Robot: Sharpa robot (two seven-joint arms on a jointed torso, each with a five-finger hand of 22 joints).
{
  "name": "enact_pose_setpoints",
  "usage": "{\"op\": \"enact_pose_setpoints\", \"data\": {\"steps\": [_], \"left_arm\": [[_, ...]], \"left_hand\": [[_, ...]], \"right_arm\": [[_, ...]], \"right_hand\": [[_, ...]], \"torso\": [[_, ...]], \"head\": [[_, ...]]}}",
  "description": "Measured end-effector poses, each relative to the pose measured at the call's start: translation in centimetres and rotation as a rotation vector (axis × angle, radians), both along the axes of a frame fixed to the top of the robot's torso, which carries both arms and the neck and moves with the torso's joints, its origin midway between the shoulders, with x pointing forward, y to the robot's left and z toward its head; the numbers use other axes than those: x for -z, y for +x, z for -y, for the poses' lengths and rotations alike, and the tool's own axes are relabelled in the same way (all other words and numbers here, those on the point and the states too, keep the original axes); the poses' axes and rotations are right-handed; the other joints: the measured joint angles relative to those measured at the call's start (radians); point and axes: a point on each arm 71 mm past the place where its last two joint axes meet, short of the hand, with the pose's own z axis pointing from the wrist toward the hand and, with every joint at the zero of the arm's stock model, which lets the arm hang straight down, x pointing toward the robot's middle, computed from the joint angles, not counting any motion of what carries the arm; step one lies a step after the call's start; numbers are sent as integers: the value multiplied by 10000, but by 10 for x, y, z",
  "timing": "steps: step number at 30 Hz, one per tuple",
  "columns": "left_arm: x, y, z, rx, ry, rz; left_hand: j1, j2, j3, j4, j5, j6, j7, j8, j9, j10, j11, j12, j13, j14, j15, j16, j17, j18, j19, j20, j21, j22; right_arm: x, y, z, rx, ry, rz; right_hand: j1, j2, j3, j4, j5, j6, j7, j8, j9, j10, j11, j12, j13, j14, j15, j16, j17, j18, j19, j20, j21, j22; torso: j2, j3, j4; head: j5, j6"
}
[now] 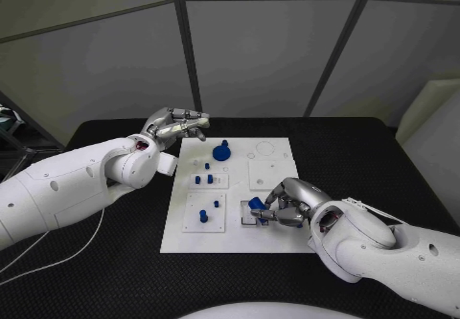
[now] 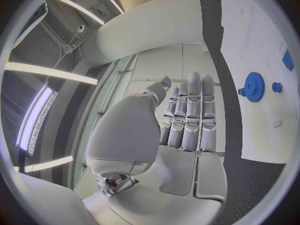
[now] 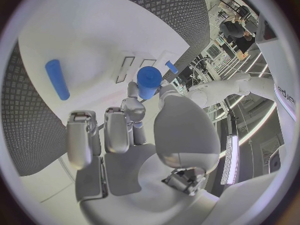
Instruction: Assemble the parts on the task board
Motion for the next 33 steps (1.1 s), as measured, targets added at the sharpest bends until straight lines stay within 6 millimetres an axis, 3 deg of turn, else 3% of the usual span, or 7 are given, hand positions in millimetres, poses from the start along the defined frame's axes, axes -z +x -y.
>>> {"op": "enact_pose_setpoints", "data": {"steps": [12,19,33], "left_arm": [[0,0,0,13,0,-5],[0,0,0,5,4,-7],[0,0,-1,0,7,-11]], "left_hand": [[0,0,0,0,0,0,0,0,0,0,0,0,0,0,0,0,0,0,0,0,0,1],[0,0,0,0,0,0,0,0,1,0,0,0,0,0,0,0,0,0,0,0,0,1],[0,0,0,0,0,0,0,0,2,0,0,0,0,0,0,0,0,0,0,0,0,2]], "right_arm": [[11,12,-14,153,-137,-452],[15,15,-17,274,-273,-625],[14,13,-22,150,-362,-654]], "right_hand": [[-531,-143,-142,31,-129,104,-43,2,343,0,0,-87,10,-37,-36,0,-74,1,0,0,0,0],[-1007,-356,-308,31,-1206,140,-79,2,662,-37,-36,-224,-11,-36,-36,-51,-153,2,38,-37,-47,-1],[-975,-324,-308,32,-1234,140,-79,2,791,-37,-35,-262,-10,-37,-35,-62,-139,2,37,-37,-47,-1]], "torso": [[5,-8,0],[6,-8,-6],[-5,0,-19]], "head": [[45,-7],[71,-49],[57,-50]]}}
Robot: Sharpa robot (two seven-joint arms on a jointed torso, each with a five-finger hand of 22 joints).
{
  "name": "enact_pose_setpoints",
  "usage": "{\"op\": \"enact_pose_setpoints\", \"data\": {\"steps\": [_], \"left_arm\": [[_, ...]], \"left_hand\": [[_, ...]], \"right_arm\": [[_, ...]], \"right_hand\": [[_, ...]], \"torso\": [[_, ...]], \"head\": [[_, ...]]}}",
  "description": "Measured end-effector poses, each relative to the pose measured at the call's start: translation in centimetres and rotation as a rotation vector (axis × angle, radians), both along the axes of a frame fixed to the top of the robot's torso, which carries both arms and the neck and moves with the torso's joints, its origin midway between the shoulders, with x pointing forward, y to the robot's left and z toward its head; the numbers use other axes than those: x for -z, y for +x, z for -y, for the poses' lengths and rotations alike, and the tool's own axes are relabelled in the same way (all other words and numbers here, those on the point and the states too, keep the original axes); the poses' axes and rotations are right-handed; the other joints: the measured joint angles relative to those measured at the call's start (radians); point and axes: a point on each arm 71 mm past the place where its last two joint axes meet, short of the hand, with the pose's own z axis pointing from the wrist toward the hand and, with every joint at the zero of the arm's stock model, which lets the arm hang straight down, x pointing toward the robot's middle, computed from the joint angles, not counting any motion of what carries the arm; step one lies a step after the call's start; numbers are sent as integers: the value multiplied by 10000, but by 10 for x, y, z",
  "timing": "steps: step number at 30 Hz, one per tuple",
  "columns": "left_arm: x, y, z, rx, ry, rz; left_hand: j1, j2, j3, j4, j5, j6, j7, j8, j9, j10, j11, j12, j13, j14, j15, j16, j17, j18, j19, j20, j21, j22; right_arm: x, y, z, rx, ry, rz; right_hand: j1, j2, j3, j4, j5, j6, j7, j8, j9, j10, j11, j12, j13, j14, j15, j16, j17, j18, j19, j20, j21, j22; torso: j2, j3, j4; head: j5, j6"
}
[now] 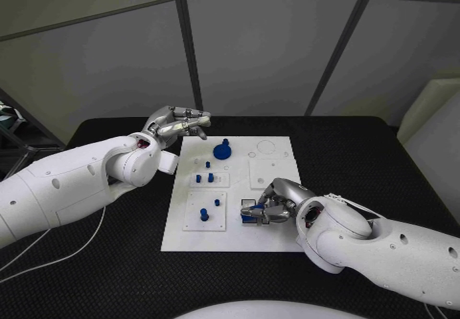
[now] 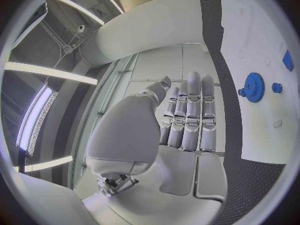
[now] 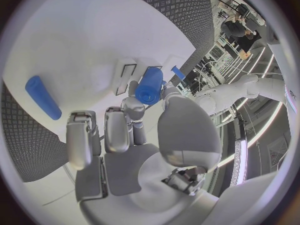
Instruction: Assemble the parts on the task board
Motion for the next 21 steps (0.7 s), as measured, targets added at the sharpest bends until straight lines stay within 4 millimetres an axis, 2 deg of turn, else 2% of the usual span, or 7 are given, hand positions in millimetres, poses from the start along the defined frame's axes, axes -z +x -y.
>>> {"op": "enact_pose_setpoints", "data": {"steps": [5,10,11,16,18,20,21], "left_arm": [[0,0,0,-7,3,-1],[0,0,0,-7,3,-3],[0,0,0,-8,3,-3],[0,0,0,-15,7,-6],[1,1,-1,-21,9,-11],[1,1,0,-20,10,-12],[1,1,0,-20,9,-13]], "left_hand": [[0,0,0,0,0,0,0,0,0,0,0,0,0,0,0,0,0,0,0,0,0,0],[0,0,0,0,0,0,0,0,0,0,0,0,0,0,0,0,1,0,0,0,0,1],[0,0,0,0,0,0,0,0,0,0,0,0,0,0,0,0,0,0,0,0,0,1],[0,0,-26,26,0,-37,-36,0,1,0,0,0,0,0,0,0,0,0,0,0,-78,-23],[0,0,-26,26,0,-37,-36,0,1,0,0,0,0,0,0,0,0,0,0,0,-78,-23],[0,0,-26,26,0,-37,-36,0,1,0,0,0,0,0,0,0,0,0,0,0,-78,-23],[0,0,-26,26,0,-37,-36,0,1,0,0,0,0,0,0,0,0,0,0,0,-78,-23]], "right_arm": [[-2,0,0,-83,25,218],[-5,0,1,-241,3,652],[-5,0,2,-275,-11,746],[-9,0,3,-523,-117,1332],[-11,-1,3,-722,-161,1599],[-13,-1,3,-952,-191,1828],[-15,-2,2,-1080,-211,1941]], "right_hand": [[-4,-3,-11,6,-46,65,-5,0,89,0,0,-18,0,0,0,0,7,0,0,0,0,0],[-107,-111,-194,-5,-90,65,-5,0,162,0,0,-174,-81,0,0,0,-15,0,0,0,-70,0],[-71,-147,-221,-1,-107,41,19,-39,178,-24,-20,-232,-116,0,0,0,-35,1,0,0,-70,0],[40,-328,-628,-12,-107,-509,188,-421,190,-239,130,-620,-391,0,0,0,-20,1,0,0,-115,0],[433,-320,-752,-51,-114,-853,297,-658,131,-294,186,-658,-399,22,34,0,50,1,-3,2,-115,0],[1196,-303,-840,-81,-164,-1225,426,-861,-48,-322,239,-658,-346,1,147,54,244,1,-41,93,-65,0],[1685,-311,-897,-71,-164,-1427,489,-907,-200,-283,331,-659,-301,32,177,112,345,2,-12,139,-9,0]], "torso": [[-9,10,0],[-10,11,-4],[-10,12,-4],[-10,12,-5],[-10,12,-7],[-10,12,-7],[-10,12,-7]], "head": [[12,16],[20,37],[23,40],[25,60],[28,65],[31,67],[32,69]]}}
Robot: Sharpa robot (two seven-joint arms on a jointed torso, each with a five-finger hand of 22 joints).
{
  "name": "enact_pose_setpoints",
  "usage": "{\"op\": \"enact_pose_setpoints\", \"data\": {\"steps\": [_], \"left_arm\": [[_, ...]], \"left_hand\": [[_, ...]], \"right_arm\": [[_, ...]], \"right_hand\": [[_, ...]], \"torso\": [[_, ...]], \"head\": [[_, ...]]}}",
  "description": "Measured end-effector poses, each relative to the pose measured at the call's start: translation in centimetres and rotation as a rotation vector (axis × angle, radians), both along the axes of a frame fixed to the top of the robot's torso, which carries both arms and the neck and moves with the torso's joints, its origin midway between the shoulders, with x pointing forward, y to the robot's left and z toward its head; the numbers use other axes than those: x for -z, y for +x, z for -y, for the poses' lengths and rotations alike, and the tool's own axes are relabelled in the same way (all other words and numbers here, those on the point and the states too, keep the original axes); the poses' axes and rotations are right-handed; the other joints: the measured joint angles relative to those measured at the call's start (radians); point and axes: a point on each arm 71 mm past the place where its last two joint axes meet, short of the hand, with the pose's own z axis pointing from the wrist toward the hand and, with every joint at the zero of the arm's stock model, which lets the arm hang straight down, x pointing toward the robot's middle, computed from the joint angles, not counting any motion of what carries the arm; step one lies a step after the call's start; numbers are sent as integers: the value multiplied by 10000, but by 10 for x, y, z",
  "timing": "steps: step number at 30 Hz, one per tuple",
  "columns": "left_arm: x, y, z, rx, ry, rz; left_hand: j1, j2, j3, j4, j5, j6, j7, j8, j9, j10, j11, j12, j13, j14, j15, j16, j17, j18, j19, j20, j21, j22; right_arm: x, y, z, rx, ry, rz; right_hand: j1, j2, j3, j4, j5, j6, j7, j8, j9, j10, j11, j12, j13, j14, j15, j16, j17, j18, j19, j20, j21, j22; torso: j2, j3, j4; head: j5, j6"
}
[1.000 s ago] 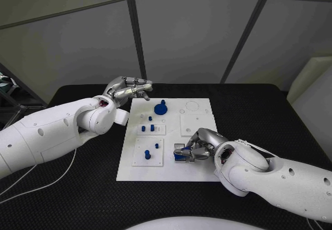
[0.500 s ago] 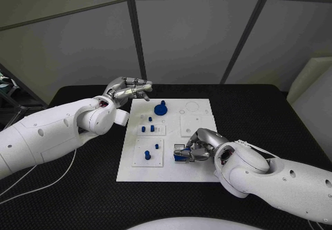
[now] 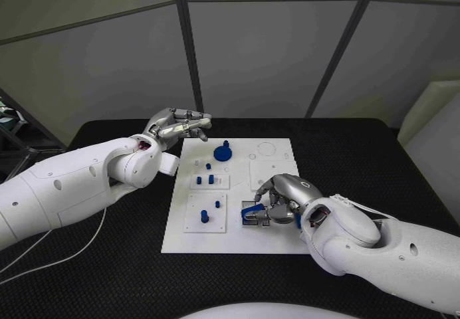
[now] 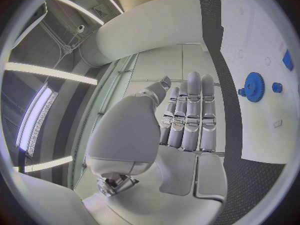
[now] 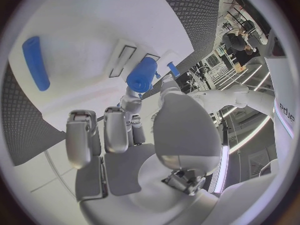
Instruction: Assemble the parts on the task board
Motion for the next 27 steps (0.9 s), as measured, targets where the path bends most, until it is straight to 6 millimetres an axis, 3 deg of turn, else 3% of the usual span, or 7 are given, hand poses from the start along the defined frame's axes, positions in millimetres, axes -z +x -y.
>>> {"op": "enact_pose_setpoints", "data": {"steps": [4,13,14,18,27], "left_arm": [[0,0,0,-7,3,-3],[1,0,0,-10,9,-16],[1,0,0,-9,8,-16],[1,0,0,-8,10,-20],[1,0,0,-10,16,-30]], "left_hand": [[0,0,0,0,0,0,0,0,0,0,0,0,0,0,0,0,0,0,0,0,0,1],[0,0,0,0,0,0,0,0,0,0,0,0,0,0,0,0,0,-1,0,0,0,1],[0,0,0,0,0,0,0,0,0,0,0,0,0,0,0,0,0,0,0,0,0,1],[0,0,0,0,0,0,0,0,0,0,0,0,0,0,0,0,0,-1,0,0,0,2],[0,0,0,0,0,0,0,0,0,0,0,0,0,0,0,0,1,-1,0,0,0,2]], "right_arm": [[-7,-1,-3,-609,-164,417],[-19,-7,-14,-2199,-1087,966],[-19,-7,-15,-2307,-1191,992],[-20,-7,-19,-2660,-1595,1099],[-18,-4,-24,-2866,-2399,1290]], "right_hand": [[587,18,-27,-27,0,-166,103,-1,-240,-39,32,0,23,-30,41,18,106,-1,-23,49,10,0],[1489,72,-89,-104,0,-352,130,-1,-773,-68,74,0,85,-32,113,107,274,1,-21,119,10,0],[1582,156,-44,-148,0,-352,130,-1,-861,-38,103,82,146,-31,113,107,306,1,-22,119,10,0],[1881,349,34,-254,247,-352,130,-1,-1088,-2,139,260,311,-31,113,153,393,1,-21,118,10,0],[2052,520,47,-376,987,-230,104,-1,-1459,37,100,351,462,-31,113,238,595,1,-22,118,126,0]], "torso": [[0,-4,0],[-1,-12,5],[-2,-12,5],[-1,-15,9],[9,-16,17]], "head": [[14,3],[58,-9],[60,-10],[65,3],[115,-11]]}}
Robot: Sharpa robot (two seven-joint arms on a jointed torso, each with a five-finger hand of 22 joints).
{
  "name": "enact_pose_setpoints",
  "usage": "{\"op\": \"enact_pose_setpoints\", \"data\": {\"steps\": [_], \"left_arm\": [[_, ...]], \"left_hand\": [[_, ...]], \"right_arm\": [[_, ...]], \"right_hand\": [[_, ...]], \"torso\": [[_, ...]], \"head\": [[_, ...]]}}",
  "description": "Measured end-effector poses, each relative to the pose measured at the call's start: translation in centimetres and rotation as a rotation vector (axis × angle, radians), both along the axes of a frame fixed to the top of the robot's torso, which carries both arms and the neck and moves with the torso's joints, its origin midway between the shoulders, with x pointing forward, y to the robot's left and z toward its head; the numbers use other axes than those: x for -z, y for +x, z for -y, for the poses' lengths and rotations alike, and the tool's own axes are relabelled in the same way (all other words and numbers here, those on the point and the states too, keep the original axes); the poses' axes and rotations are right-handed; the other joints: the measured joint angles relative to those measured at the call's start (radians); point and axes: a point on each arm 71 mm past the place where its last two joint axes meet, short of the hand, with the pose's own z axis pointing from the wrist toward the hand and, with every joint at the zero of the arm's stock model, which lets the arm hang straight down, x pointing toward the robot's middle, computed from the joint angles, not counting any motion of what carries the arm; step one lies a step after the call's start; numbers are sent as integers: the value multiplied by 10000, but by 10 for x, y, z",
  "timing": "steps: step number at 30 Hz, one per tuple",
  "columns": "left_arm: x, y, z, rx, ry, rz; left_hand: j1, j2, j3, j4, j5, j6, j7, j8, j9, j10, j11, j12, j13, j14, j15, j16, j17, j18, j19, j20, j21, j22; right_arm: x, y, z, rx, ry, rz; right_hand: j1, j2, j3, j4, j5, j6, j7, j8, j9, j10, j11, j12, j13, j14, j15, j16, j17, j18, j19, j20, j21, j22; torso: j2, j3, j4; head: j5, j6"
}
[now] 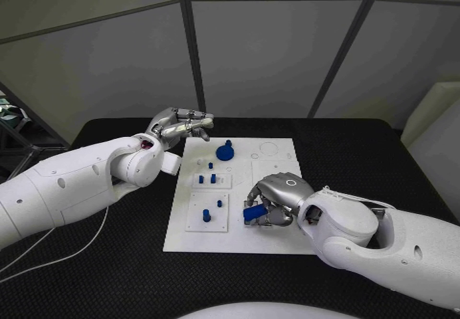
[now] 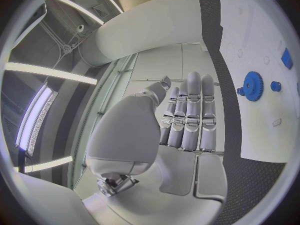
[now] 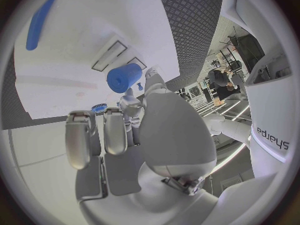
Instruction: Assemble the parts on the task board
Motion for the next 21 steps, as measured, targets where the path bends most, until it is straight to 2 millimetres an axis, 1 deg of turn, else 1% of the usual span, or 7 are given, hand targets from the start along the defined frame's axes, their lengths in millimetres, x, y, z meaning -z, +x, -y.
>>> {"op": "enact_pose_setpoints", "data": {"steps": [3,5,7,8,15,19,21], "left_arm": [[0,0,0,1,1,-2],[0,0,0,2,1,-3],[0,0,0,1,2,-5],[0,0,0,2,2,-6],[0,0,0,1,7,-15],[0,0,0,-2,11,-21],[0,0,0,-3,13,-25]], "left_hand": [[0,0,0,0,0,0,0,0,0,0,0,0,0,0,0,0,0,0,0,0,0,0],[0,0,0,0,0,0,0,0,0,0,0,0,0,0,0,0,0,1,0,0,0,0],[0,0,0,0,0,0,0,0,0,0,0,0,0,0,0,0,-1,1,0,0,0,0],[0,0,0,0,0,0,0,0,0,0,0,0,0,0,0,0,0,1,0,0,0,0],[0,0,0,0,0,0,0,0,0,0,0,0,0,0,0,0,0,1,0,0,0,1],[0,0,0,0,0,0,0,0,0,0,0,0,0,0,0,0,0,0,0,0,0,1],[0,0,0,0,0,0,0,0,-2,0,0,0,0,0,0,-41,0,1,0,0,0,-8]], "right_arm": [[0,1,-1,43,-179,108],[0,1,-1,72,-267,167],[0,1,-1,100,-356,223],[0,1,-1,114,-396,241],[1,2,0,225,-712,289],[2,2,1,290,-916,256],[3,2,1,317,-1011,228]], "right_hand": [[52,52,27,-27,68,33,33,0,-62,0,0,61,32,0,0,31,33,0,0,0,8,0],[52,52,27,-27,116,69,-1,0,-95,35,36,62,57,0,0,31,61,0,0,0,46,0],[106,106,27,-27,116,69,-1,0,-131,72,-2,126,94,0,0,31,90,0,0,0,46,0],[104,108,27,-27,157,99,30,0,-147,70,1,145,108,0,0,31,100,0,0,0,46,0],[52,238,24,-80,224,201,-13,0,-216,70,1,184,171,0,0,71,169,0,0,0,87,0],[51,238,24,-80,224,239,-15,0,-252,73,-3,231,186,0,0,71,196,0,0,-1,127,0],[-20,309,24,-80,224,298,-23,0,-287,105,-35,231,186,0,0,71,203,1,0,-1,127,0]], "torso": [[2,2,-1],[4,4,-3],[4,5,-5],[4,5,-9],[4,6,-15],[0,8,-15],[-1,10,-15]], "head": [[1,-8],[3,-17],[4,-27],[4,-28],[5,-47],[5,-52],[4,-52]]}}
